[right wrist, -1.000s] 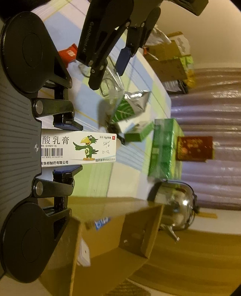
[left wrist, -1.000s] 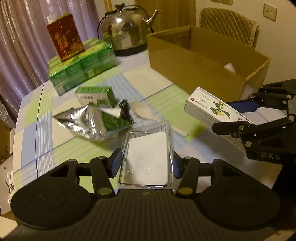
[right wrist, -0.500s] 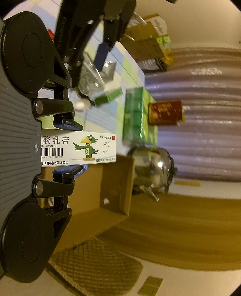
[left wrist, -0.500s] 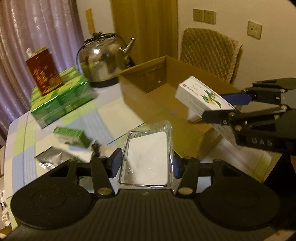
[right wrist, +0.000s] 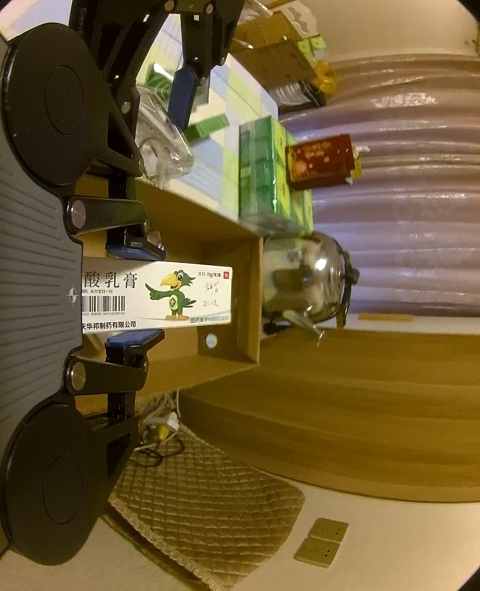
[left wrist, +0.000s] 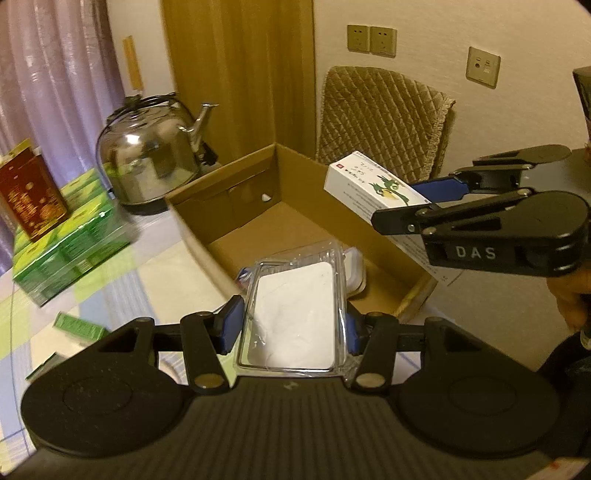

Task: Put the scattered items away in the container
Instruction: 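Open both grippers to drop the ointment box and clear tray into the box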

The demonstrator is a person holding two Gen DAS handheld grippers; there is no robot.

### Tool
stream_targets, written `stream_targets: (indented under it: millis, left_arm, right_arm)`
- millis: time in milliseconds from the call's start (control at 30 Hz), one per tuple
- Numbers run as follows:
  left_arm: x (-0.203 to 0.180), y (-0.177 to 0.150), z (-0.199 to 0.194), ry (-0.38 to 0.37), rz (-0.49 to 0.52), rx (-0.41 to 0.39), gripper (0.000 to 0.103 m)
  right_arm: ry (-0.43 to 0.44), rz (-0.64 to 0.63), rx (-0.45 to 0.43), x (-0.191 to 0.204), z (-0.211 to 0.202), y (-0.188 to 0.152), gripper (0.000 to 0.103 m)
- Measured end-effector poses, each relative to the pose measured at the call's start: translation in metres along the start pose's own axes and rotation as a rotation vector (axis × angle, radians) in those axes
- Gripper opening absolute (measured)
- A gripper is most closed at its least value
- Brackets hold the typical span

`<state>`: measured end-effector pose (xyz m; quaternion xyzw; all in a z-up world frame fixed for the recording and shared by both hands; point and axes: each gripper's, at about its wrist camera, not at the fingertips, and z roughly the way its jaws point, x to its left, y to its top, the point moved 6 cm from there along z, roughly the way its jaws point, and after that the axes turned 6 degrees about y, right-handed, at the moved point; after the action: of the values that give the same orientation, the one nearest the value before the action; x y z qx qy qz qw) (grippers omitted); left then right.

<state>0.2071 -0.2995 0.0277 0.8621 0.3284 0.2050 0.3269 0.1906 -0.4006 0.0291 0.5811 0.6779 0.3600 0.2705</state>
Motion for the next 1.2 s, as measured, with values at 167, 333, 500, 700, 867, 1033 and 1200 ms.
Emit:
stream_targets:
  millis: [167, 333, 500, 700, 867, 1033, 1200]
  left_arm:
    - [-0.009, 0.017, 0.027, -0.025, -0.001, 0.003, 0.048]
    - [-0.020, 0.025, 0.057, -0.046, 0.033, 0.020, 0.048]
    - [-0.029, 0.018, 0.086, -0.073, 0.101, 0.053, 0.048]
    - [-0.032, 0.001, 0.114, -0.085, 0.146, 0.108, 0.048]
    - [-0.037, -0.009, 0.126, -0.107, 0.188, 0.131, 0.048]
    - [-0.035, -0.014, 0.135, -0.101, 0.223, 0.141, 0.048]
    - [-0.034, -0.014, 0.146, -0.106, 0.249, 0.154, 0.049]
  right_arm:
    - [-0.011, 0.010, 0.030, -0.027, 0.017, 0.002, 0.035]
    - [-0.008, 0.018, 0.062, -0.044, 0.037, -0.004, 0.035]
    - [0.004, 0.014, 0.081, -0.052, 0.054, -0.008, 0.035]
    - [0.033, 0.002, 0.095, -0.054, 0.074, -0.007, 0.035]
    - [0.054, -0.016, 0.112, -0.051, 0.091, -0.008, 0.035]
    - [0.067, -0.008, 0.133, -0.052, 0.111, -0.005, 0.035]
    - [0.074, -0.013, 0.160, -0.052, 0.131, 0.002, 0.035]
